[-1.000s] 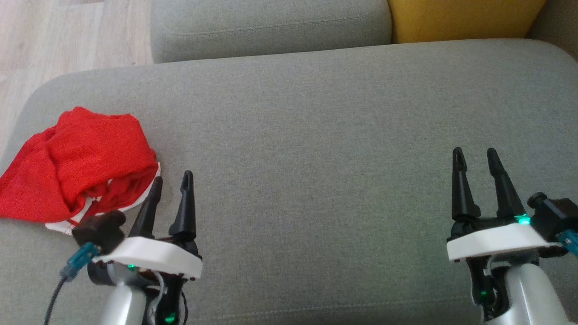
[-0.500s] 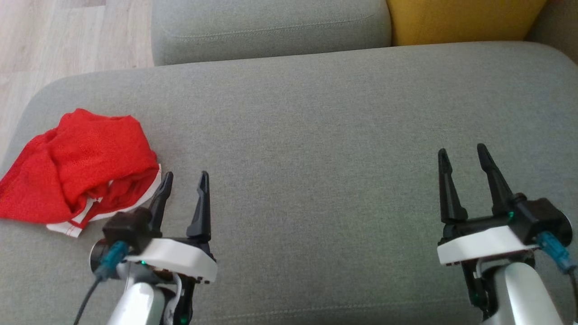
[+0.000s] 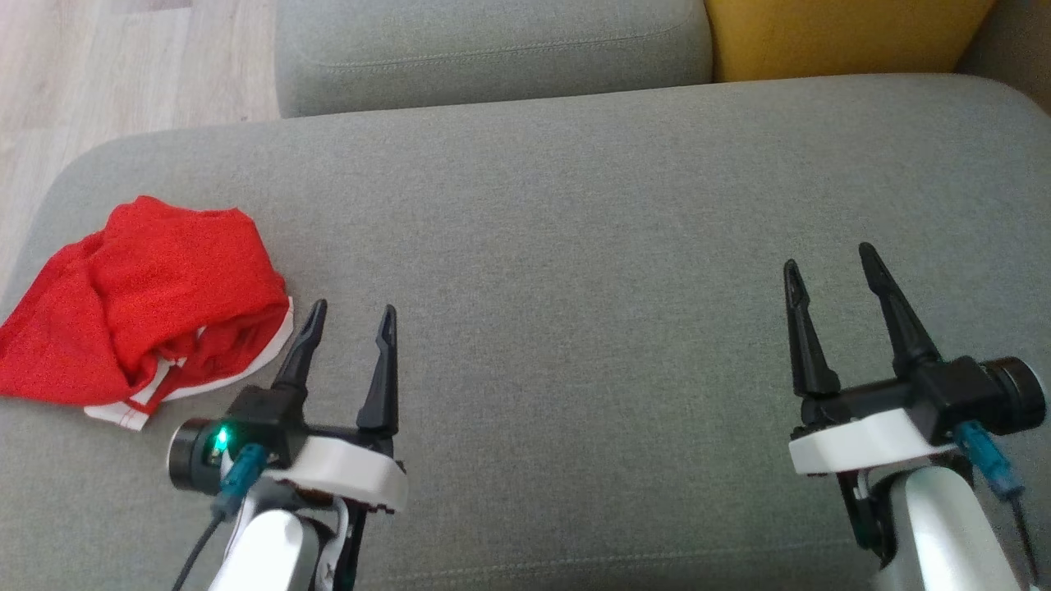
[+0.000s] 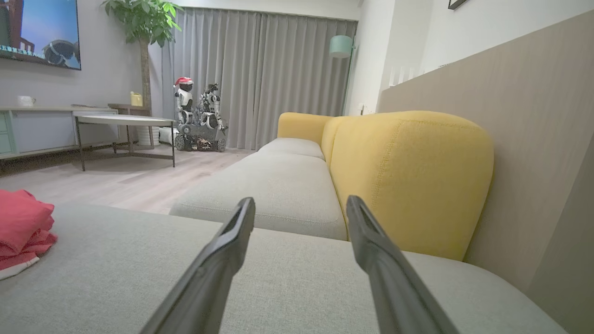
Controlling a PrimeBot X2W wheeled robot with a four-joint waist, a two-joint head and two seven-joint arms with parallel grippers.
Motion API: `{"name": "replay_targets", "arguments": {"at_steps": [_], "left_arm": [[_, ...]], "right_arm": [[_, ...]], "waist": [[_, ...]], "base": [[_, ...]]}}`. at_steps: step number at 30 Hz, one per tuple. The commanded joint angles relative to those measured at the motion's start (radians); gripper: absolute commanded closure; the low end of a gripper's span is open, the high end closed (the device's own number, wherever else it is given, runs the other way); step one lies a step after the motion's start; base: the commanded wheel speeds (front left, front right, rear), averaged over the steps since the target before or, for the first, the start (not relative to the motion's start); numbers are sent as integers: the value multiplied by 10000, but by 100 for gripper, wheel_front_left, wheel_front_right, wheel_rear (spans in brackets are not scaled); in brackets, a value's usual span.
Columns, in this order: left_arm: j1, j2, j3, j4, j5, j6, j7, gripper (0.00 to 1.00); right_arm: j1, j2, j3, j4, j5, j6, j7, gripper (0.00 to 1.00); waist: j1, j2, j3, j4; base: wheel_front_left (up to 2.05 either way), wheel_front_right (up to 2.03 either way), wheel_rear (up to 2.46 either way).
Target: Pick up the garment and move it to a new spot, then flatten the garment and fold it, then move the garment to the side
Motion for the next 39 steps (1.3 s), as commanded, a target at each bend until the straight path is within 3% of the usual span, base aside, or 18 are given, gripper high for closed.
{"name": "replay_targets", "arguments": {"at_steps": [1,6,9,24,31,39], "left_arm": [[-510,29,314,-404,78,64,-139,0],[-317,-401,990,-307,-472,-237,-285,0],[-254,-535,1238,-192,-13,-549,-402,0],[-261,-742,1573,228,502,-960,-446,0],[-251,-751,1558,291,480,-893,-446,0],[-181,-753,1614,264,504,-771,-446,0]], "right_arm": [[-473,-81,210,-345,-106,-7,-175,0],[-455,-84,212,-74,1171,-7,-206,0],[-463,-86,193,143,1506,-7,-124,0],[-595,-87,209,481,1930,-7,-128,0],[-507,-87,358,471,1897,-7,-103,0],[-362,-87,610,454,1903,-7,-44,0]], "waist": [[0,0,3,3],[0,0,-12,30],[0,0,-35,50],[0,0,-39,107],[0,0,-94,650],[0,0,-171,2004]], "base": [[0,0,0],[0,0,0],[0,0,0],[0,0,0],[0,0,0],[0,0,0]]}}
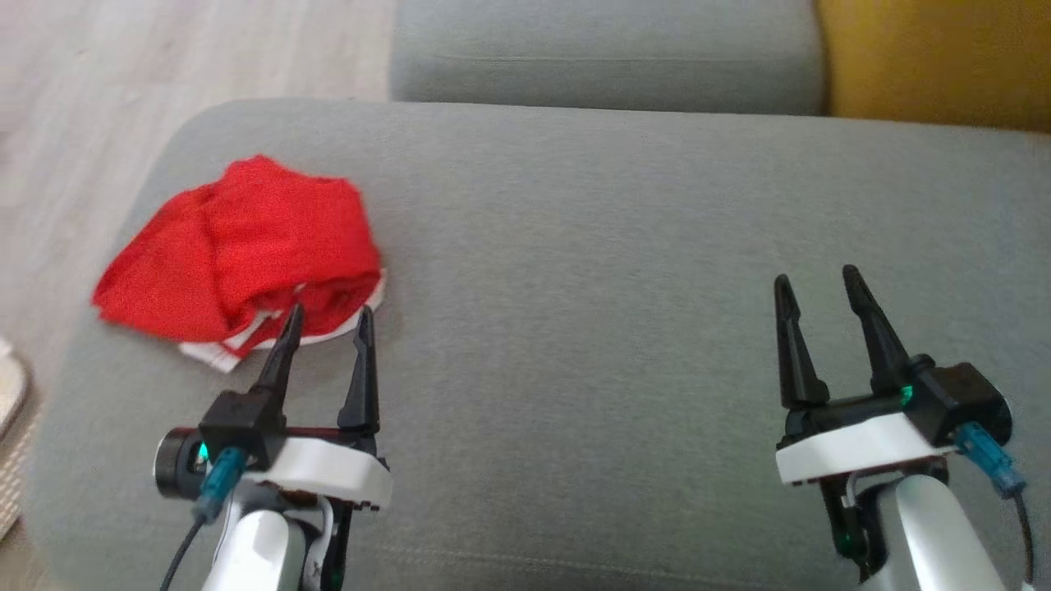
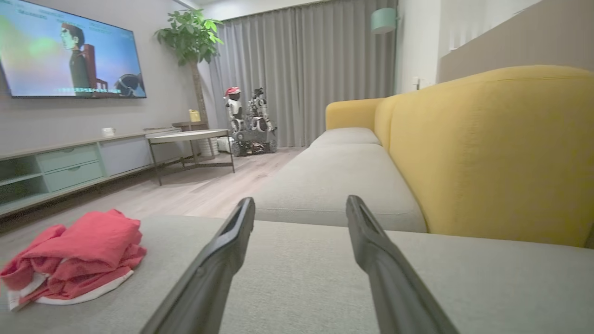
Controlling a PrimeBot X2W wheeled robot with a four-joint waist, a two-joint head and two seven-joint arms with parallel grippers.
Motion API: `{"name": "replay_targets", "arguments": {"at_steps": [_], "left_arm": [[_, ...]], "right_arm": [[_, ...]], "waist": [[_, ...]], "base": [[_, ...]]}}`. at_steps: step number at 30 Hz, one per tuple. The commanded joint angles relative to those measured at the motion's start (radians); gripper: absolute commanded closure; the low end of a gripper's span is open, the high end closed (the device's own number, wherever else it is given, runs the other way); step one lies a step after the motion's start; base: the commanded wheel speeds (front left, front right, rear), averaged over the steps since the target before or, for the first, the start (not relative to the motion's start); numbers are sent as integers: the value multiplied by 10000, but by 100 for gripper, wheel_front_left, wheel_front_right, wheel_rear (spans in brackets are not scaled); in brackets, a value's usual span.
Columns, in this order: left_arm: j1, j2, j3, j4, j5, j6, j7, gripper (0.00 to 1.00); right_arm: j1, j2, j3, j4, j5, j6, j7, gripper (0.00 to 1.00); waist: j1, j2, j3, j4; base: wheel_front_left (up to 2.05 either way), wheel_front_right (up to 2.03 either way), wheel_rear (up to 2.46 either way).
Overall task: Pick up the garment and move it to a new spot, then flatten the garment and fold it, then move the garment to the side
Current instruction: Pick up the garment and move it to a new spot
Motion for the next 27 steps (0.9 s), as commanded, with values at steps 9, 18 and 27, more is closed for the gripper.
{"name": "replay_targets", "arguments": {"at_steps": [9,18,27], "left_arm": [[27,29,711,-421,159,38,-78,0],[237,28,930,-526,183,13,-78,0],[285,28,1064,-545,168,-34,-78,0]], "right_arm": [[-239,-72,647,-278,129,-7,18,0],[-174,-72,867,-225,191,-7,9,0],[-158,-72,924,-173,254,-7,-2,0]], "waist": [[0,0,-160,1800],[0,0,-182,2678],[0,0,-129,2899]], "base": [[0,0,0],[0,0,0],[0,0,0]]}}
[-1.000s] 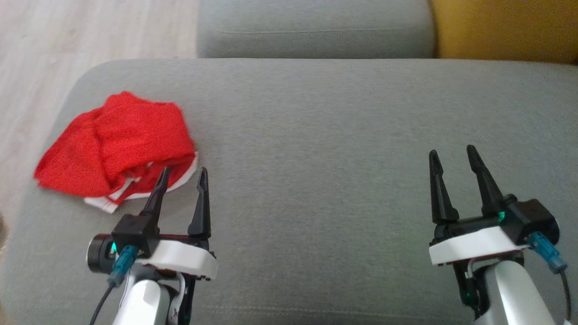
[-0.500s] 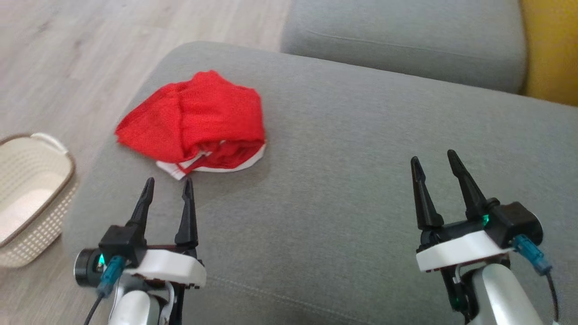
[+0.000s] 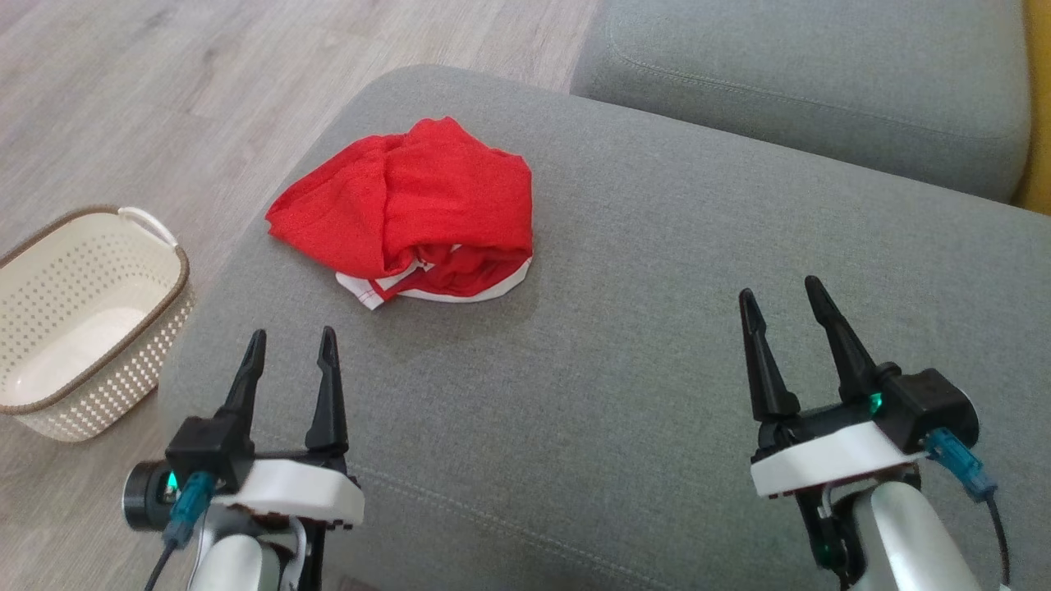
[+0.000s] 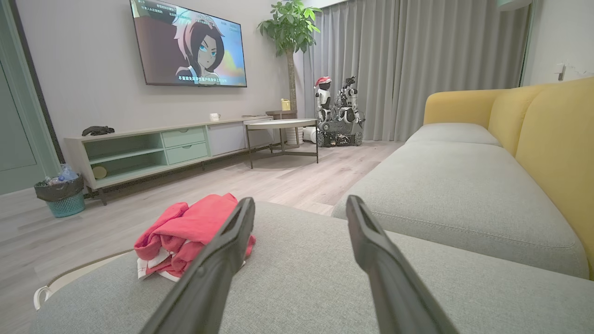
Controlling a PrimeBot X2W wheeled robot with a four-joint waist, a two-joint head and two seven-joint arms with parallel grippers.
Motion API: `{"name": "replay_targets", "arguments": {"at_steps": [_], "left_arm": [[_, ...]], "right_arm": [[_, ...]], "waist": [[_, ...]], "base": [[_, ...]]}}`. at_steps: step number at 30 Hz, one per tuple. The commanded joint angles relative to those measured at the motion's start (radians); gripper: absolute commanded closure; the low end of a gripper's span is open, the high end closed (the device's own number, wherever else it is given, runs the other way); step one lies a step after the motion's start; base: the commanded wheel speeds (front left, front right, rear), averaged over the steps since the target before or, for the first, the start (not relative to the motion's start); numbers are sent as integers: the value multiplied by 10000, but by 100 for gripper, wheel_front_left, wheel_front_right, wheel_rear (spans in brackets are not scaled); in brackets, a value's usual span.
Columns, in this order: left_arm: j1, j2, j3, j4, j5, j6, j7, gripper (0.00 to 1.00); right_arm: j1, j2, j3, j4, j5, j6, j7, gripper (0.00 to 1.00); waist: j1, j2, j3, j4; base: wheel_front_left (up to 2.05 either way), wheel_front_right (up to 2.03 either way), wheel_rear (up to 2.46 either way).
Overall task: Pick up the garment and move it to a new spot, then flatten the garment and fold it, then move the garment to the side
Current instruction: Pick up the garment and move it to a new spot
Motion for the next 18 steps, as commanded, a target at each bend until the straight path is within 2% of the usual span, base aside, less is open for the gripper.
{"name": "replay_targets", "arguments": {"at_steps": [1,11,18], "left_arm": [[-317,24,325,-378,73,-23,-78,0],[-416,24,592,-414,-50,-2,-78,0],[-1038,180,1276,-35,-173,-391,-78,0]], "right_arm": [[-213,-68,244,-273,89,-7,3,0],[-246,-68,234,-372,40,-7,57,0],[-480,-68,-60,-812,-299,-7,292,0]], "waist": [[0,0,10,-7],[0,0,299,-147],[0,0,1105,-498]], "base": [[0,0,0],[0,0,0],[0,0,0]]}}
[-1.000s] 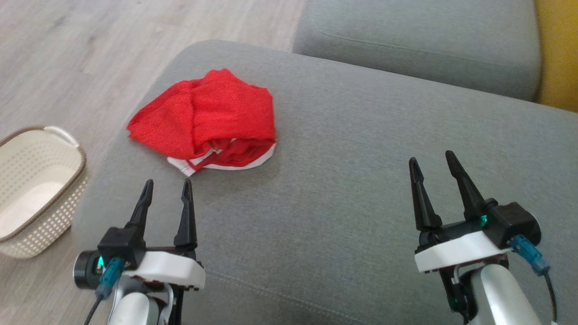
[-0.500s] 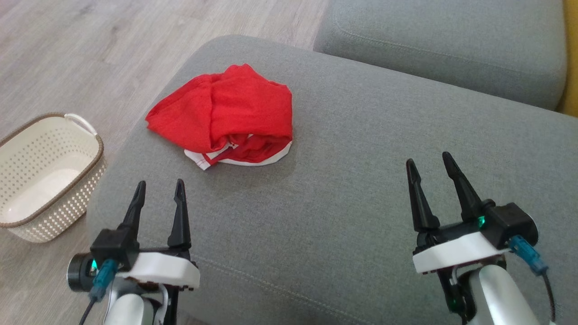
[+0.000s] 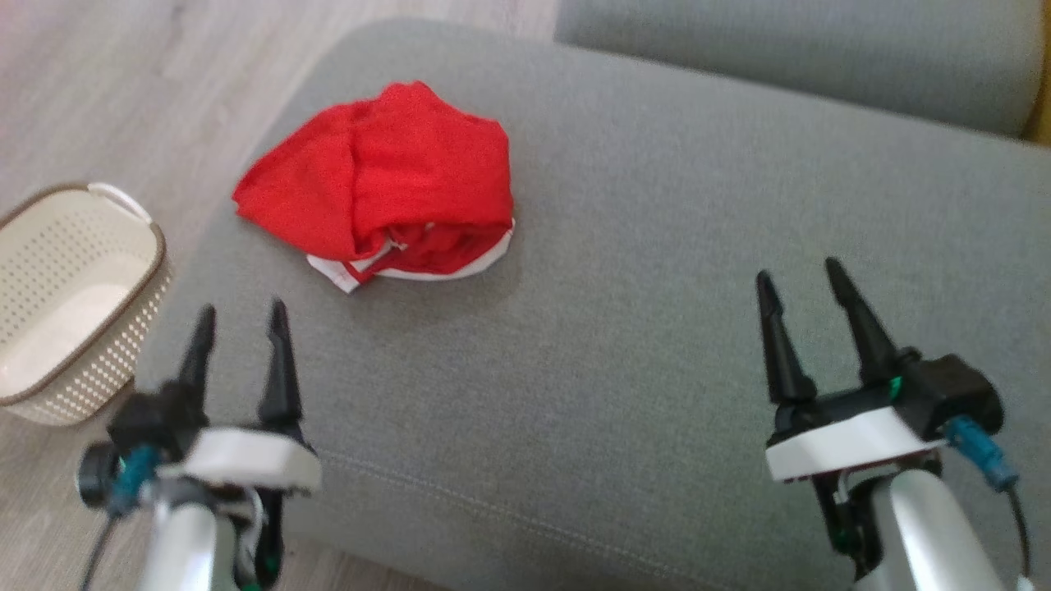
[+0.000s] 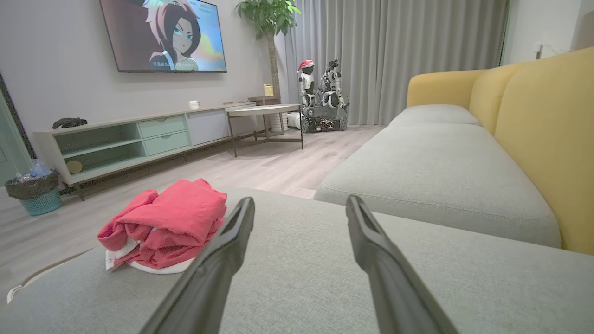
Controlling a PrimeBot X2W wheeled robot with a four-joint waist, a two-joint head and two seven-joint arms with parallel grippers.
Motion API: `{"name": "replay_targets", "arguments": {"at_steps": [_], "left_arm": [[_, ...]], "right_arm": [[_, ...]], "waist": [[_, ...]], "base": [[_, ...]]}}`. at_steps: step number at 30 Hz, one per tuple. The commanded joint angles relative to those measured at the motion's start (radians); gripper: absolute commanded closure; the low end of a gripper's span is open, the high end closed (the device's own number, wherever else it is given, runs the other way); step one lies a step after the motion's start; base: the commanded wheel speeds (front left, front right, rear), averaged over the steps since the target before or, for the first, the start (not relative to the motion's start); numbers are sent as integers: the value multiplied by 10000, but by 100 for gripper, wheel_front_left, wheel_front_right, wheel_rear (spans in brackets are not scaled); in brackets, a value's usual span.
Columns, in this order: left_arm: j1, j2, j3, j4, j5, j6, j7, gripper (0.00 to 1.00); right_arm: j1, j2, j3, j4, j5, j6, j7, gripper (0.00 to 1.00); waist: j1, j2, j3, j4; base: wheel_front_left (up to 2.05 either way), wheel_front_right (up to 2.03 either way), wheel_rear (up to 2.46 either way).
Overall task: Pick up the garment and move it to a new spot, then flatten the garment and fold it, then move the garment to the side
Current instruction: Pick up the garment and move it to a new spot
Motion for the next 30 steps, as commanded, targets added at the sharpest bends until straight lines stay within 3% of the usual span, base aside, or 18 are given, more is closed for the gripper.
{"name": "replay_targets", "arguments": {"at_steps": [1,6,17,30], "left_arm": [[-730,188,393,-261,-102,-23,-78,0],[-2053,638,585,1269,-420,-590,47,0],[-5856,1777,657,5063,-1522,-1407,1931,0],[-7910,2483,503,8130,-1676,-1491,1762,0]], "right_arm": [[-488,-66,151,-415,-69,-7,23,0],[-678,-66,-215,-975,-458,-7,338,0],[-1061,-66,-294,-1895,-1012,-7,825,0],[-1355,-66,-346,-2124,-1068,-7,770,0]], "waist": [[0,0,339,-164],[0,0,1187,-402],[0,0,2644,-1172],[0,0,3300,-1900]], "base": [[0,0,0],[0,0,0],[0,0,0],[0,0,0]]}}
